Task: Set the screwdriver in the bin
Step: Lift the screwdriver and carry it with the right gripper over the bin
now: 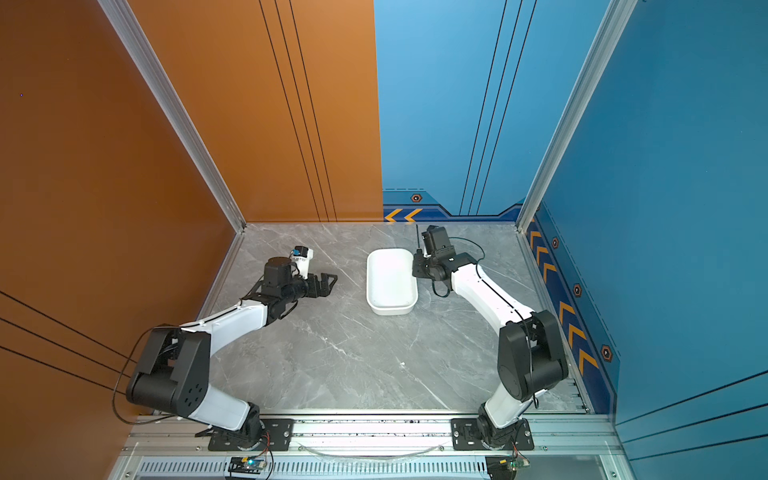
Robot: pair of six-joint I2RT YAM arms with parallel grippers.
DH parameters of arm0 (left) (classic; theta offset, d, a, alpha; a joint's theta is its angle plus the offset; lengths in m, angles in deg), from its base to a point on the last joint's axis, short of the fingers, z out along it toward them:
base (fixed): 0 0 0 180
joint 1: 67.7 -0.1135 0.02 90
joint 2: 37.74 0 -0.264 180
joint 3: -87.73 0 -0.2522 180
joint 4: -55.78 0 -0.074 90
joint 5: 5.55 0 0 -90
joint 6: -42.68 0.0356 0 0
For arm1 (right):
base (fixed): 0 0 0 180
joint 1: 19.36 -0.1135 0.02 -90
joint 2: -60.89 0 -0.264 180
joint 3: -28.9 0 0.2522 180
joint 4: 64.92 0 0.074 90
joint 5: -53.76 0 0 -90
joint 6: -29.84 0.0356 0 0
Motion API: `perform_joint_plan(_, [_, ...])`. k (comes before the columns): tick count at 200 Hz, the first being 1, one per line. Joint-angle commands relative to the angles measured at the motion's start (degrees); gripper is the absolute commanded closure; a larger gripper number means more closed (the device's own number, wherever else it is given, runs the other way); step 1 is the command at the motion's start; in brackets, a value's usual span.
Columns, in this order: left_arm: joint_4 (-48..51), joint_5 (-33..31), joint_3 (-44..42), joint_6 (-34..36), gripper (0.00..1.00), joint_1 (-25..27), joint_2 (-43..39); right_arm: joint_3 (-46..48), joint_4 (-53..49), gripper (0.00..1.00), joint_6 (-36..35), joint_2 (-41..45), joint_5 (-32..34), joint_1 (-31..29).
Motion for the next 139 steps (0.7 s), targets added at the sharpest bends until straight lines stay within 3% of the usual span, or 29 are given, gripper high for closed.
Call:
perform_joint_plan(1, [0.7, 2.6, -1.5, 1.3, 0.02, -0.3, -1.2, -1.3, -2.7, 1.0, -0.6, -2.7, 0.9, -3.6])
perform_joint_plan(73, [0.8, 3.0, -2.9, 1.3, 0.02, -0.2, -2.7, -5.7, -2.7, 1.0, 3.2, -13.4, 6.5, -9.6])
perform_joint_plan(139, [0.9, 2.7, -3.0, 1.4, 0.02, -0.3, -2.8, -6.1, -3.2, 1.0, 8.1, -16.2, 9.2, -11.0])
